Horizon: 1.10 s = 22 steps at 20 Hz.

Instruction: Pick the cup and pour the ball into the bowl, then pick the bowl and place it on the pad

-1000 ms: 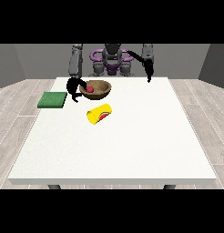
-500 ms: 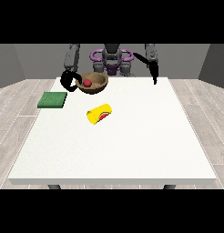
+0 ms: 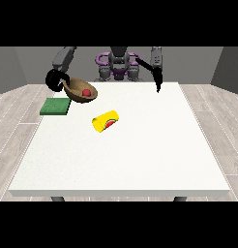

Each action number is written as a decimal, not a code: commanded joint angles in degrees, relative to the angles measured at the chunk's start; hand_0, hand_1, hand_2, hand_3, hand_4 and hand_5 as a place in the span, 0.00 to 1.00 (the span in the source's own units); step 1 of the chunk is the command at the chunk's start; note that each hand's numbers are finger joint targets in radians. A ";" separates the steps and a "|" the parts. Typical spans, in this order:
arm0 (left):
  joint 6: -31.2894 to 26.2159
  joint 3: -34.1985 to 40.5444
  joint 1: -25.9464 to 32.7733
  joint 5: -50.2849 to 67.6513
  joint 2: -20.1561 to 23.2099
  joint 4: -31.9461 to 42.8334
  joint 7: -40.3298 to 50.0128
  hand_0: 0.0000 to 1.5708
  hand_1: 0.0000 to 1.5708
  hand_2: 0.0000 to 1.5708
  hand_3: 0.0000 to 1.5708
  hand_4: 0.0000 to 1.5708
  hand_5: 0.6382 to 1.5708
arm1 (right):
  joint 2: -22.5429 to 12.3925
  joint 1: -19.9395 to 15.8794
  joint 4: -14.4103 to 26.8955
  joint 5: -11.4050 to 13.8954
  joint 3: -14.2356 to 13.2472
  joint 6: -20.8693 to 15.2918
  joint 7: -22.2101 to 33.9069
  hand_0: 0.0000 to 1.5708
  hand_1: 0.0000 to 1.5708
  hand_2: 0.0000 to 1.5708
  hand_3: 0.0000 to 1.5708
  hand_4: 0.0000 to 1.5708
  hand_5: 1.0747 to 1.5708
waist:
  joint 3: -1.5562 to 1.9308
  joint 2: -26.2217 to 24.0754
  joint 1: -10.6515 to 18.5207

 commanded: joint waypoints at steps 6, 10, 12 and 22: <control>2.31 -4.62 -2.53 -3.91 -3.05 -6.59 -2.48 0.00 0.00 0.00 0.00 0.00 0.08 | -14.47 -5.34 11.54 -7.62 -11.82 11.17 -5.56 1.00 1.00 1.00 0.55 0.56 1.00 | 0.10 12.77 6.33; 6.96 -6.77 -1.94 -4.80 -3.61 -8.76 -5.00 0.00 0.00 0.00 0.00 0.00 0.08 | -19.02 -5.76 15.86 -8.66 -13.09 17.50 -6.58 1.00 1.00 1.00 0.44 0.55 1.00 | 0.10 17.25 4.97; 6.98 -5.75 -4.59 -5.98 -3.61 -11.54 -2.94 0.00 0.00 0.00 0.00 0.00 0.07 | -17.50 -5.02 17.82 -8.50 -13.37 19.59 -12.44 1.00 1.00 1.00 0.31 0.54 1.00 | 0.13 20.02 4.74; 8.16 -8.77 -1.42 -9.59 -2.48 -28.12 3.03 0.00 0.00 0.00 0.00 0.00 0.06 | -27.20 -13.52 26.36 -11.87 -18.34 27.32 -14.49 1.00 1.00 1.00 0.00 0.50 0.99 | 0.22 30.00 3.69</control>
